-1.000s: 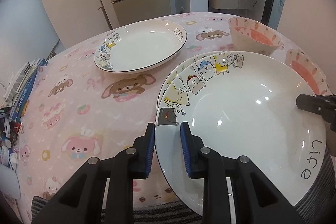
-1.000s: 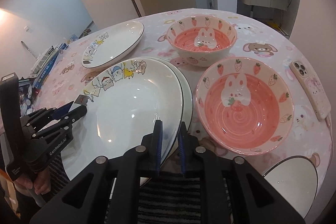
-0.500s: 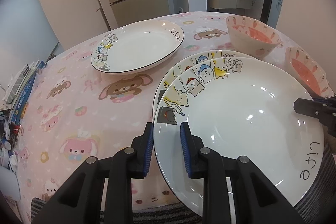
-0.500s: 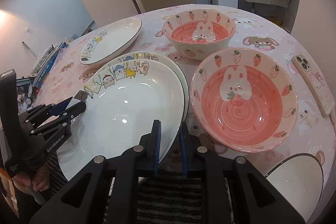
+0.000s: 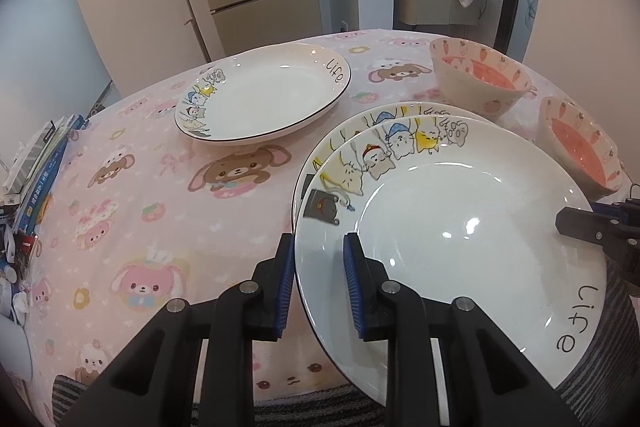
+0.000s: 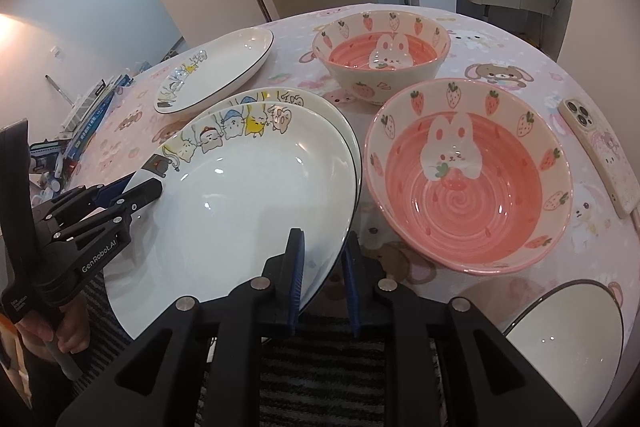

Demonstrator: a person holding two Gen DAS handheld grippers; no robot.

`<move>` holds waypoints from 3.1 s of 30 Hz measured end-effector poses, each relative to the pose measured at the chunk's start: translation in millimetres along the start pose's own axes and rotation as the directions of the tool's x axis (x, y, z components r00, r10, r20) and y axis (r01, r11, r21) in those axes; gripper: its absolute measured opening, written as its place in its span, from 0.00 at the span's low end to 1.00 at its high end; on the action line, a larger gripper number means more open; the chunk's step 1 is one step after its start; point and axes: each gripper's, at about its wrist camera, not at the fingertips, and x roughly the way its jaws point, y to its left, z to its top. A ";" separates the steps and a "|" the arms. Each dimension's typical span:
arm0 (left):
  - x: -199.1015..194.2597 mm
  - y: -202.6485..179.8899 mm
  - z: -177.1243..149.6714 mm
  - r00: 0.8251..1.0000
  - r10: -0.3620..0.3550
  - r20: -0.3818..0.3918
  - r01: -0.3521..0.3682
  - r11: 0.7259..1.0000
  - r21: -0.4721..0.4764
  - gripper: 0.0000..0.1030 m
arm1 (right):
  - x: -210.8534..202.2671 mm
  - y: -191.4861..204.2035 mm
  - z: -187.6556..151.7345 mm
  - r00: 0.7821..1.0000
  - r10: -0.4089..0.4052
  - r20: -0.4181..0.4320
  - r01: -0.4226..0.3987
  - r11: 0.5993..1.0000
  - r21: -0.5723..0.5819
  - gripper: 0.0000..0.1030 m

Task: Organize plates and bowls
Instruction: 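Lower the plate onto the stack and open the left tool, then move the left tool to another white cartoon-rim plate and lower over its rim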

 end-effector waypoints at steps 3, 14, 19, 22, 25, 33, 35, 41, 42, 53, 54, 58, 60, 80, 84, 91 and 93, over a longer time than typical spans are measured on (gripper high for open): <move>0.6 2.6 0.5 1.000 -0.007 -0.006 0.007 1.000 -0.006 0.29 | -2.3 4.1 -3.6 1.000 -0.007 0.002 0.007 1.000 -0.012 0.23; -8.7 8.1 -0.6 1.000 -0.010 0.021 0.011 1.000 -0.027 0.55 | -3.6 12.7 -9.9 0.999 0.027 -0.022 -0.028 0.999 -0.025 0.25; -9.8 13.4 -0.9 0.999 -0.023 0.025 0.024 0.998 -0.051 0.55 | -3.5 14.6 -11.5 1.000 0.010 -0.021 -0.010 1.000 -0.025 0.25; -18.1 15.5 -0.1 0.999 -0.016 0.040 0.019 0.998 -0.063 0.55 | -5.3 14.7 -11.3 1.000 0.009 -0.025 -0.010 1.000 -0.023 0.25; -39.5 17.4 4.6 0.996 -0.064 0.066 0.069 0.994 -0.080 0.57 | -12.6 16.6 -9.9 0.999 0.028 -0.018 -0.028 0.999 -0.023 0.27; -124.3 27.1 23.1 0.957 -0.006 0.291 0.033 0.996 -0.087 0.82 | -61.9 30.6 16.7 0.992 0.063 0.107 -0.059 0.997 -0.044 0.29; -145.1 31.6 28.9 0.937 0.007 0.348 0.028 0.995 -0.097 0.83 | -77.4 36.8 28.3 0.986 0.076 0.146 -0.070 0.996 -0.051 0.31; -203.7 45.3 63.9 0.871 0.041 0.490 0.031 0.990 -0.138 0.89 | -124.5 64.0 71.0 0.954 0.061 0.292 -0.033 0.994 -0.100 0.45; -212.2 47.7 71.2 0.856 0.060 0.514 0.019 0.989 -0.147 0.95 | -131.5 67.0 80.7 0.947 0.065 0.315 -0.037 0.995 -0.093 0.46; -247.7 91.6 136.1 0.784 0.113 0.610 0.059 0.965 -0.256 1.00 | -192.1 108.8 183.0 0.820 0.211 0.532 -0.206 0.976 -0.069 0.57; -247.7 95.6 139.8 0.778 0.117 0.617 0.065 0.962 -0.264 1.00 | -194.4 109.8 185.3 0.805 0.204 0.558 -0.203 0.977 -0.064 0.58; -233.1 115.1 145.3 0.775 0.129 0.619 0.091 0.946 -0.311 1.00 | -182.6 107.5 196.0 0.777 0.175 0.605 -0.215 0.977 -0.007 0.60; -215.5 121.1 142.5 0.787 0.150 0.598 0.063 0.945 -0.321 1.00 | -162.2 103.4 202.9 0.797 0.158 0.583 -0.211 0.977 0.024 0.60; 28.8 204.1 142.4 0.990 0.023 0.141 0.049 0.870 -0.490 0.99 | 56.2 52.8 215.1 0.995 0.058 0.078 -0.072 0.977 0.199 0.60; 59.4 214.2 132.6 0.996 -0.034 0.088 0.076 0.845 -0.529 0.87 | 91.6 53.3 209.6 0.999 0.052 -0.013 -0.049 0.978 0.204 0.58; 101.0 215.4 123.2 0.989 -0.143 0.023 0.133 0.832 -0.538 0.48 | 126.3 56.8 202.9 0.995 0.011 -0.095 0.006 0.983 0.181 0.45; 110.4 213.2 122.8 0.982 -0.191 -0.008 0.156 0.825 -0.543 0.40 | 132.5 53.5 202.3 0.995 0.003 -0.099 0.016 0.982 0.187 0.36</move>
